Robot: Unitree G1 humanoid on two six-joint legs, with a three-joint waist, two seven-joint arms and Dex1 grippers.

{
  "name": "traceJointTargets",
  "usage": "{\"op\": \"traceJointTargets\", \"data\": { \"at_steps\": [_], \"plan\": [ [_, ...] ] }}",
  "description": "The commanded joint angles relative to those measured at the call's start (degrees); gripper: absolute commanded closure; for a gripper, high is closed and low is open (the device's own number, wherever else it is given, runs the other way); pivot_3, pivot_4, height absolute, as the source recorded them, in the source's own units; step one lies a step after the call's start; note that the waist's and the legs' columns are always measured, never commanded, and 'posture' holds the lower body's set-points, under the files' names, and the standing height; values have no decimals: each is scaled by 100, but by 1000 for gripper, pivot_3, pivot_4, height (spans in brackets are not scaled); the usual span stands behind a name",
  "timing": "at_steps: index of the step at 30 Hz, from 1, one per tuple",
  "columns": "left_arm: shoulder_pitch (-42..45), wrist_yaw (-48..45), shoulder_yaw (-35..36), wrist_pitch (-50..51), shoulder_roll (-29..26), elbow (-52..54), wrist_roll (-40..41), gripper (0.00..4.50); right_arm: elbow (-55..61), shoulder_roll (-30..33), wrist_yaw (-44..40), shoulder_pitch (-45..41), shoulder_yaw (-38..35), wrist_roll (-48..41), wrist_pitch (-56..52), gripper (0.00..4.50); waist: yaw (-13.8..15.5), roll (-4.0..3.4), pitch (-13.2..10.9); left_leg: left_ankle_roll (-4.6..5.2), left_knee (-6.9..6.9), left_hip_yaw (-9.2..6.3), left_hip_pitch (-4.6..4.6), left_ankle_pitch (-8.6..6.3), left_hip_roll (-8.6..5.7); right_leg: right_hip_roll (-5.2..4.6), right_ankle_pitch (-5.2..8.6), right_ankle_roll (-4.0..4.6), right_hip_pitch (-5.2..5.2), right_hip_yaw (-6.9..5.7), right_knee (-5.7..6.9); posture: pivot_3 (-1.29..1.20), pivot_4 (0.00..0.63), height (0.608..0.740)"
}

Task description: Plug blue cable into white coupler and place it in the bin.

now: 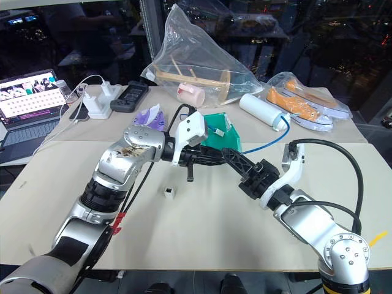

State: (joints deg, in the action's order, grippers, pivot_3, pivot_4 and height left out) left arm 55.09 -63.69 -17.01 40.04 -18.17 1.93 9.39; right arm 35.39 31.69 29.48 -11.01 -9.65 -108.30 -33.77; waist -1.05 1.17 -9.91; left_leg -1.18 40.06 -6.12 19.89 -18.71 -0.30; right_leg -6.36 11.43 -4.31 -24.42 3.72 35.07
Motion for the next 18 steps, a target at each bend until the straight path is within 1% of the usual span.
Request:
{"op": "traceJointTargets", "data": {
  "at_steps": [1, 3, 4, 7, 8, 9, 10, 11, 15, 18],
  "plan": [
    [50, -21, -53, -139, -105, 181, 99, 4440, 120, 26, 43, -98, -83, -27, 214, 1501, -3, 0, 0, 0, -2, 0, 0, 0, 0, 1, 0, 0, 0, 0, 0, 0, 150, 740],
    [59, -26, -87, -154, -136, 162, 111, 4440, 135, 53, 50, -78, -73, -18, 233, 2028, -5, 0, 0, 0, -6, 0, -2, 0, 1, 2, 0, 0, 0, 0, 0, 0, 150, 740],
    [61, -26, -104, -156, -153, 163, 111, 4440, 145, 62, 51, -67, -75, -18, 241, 2219, -5, 0, 0, 0, -6, 0, -2, 0, 1, 2, 0, 0, 0, 0, -1, 0, 150, 740],
    [63, -23, -148, -185, -186, 152, 105, 4440, 145, 55, 24, -76, -79, -31, 260, 3324, -5, 0, 0, 1, -6, 0, -2, 0, 1, 2, 0, 0, 0, 0, 0, 0, 150, 740],
    [68, -16, -156, -195, -187, 149, 111, 4440, 143, 38, 32, -95, -57, -52, 268, 3787, -4, 0, 0, 1, -7, 0, -2, 0, 1, 1, 0, 0, 0, 0, -1, 0, 150, 740],
    [75, -6, -159, -196, -182, 142, 122, 4440, 145, 22, 41, -112, -32, -73, 271, 3987, -4, 0, 0, 1, -7, 0, -2, -1, 1, 2, 0, 0, 0, 0, -2, 0, 150, 740],
    [86, 6, -155, -200, -173, 122, 133, 4440, 147, -2, 53, -131, 2, -94, 277, 4349, -4, 0, 0, 1, -7, 0, -2, -1, 1, 1, 0, 0, 0, 0, -2, 0, 150, 740],
    [96, 18, -154, -202, -166, 106, 141, 4440, 147, -14, 59, -141, 19, -109, 279, 4432, -4, 0, 0, 1, -7, 0, -2, 0, 1, 1, 0, 0, 0, 0, -2, 0, 150, 740],
    [143, 89, -148, -262, -133, -17, 122, 4440, 127, -44, 70, -170, 87, -113, 290, 4432, -5, 0, 0, 2, -7, 0, -2, -1, 1, 1, 0, 0, 0, 0, -2, 0, 150, 740],
    [174, 100, -80, -103, -95, -43, 238, 4440, 100, -13, 59, -179, 67, -104, 293, 4432, -5, 0, 0, 2, -7, 0, -1, -1, 1, 1, 0, 0, 0, 0, -2, 0, 150, 740]
  ]
}}
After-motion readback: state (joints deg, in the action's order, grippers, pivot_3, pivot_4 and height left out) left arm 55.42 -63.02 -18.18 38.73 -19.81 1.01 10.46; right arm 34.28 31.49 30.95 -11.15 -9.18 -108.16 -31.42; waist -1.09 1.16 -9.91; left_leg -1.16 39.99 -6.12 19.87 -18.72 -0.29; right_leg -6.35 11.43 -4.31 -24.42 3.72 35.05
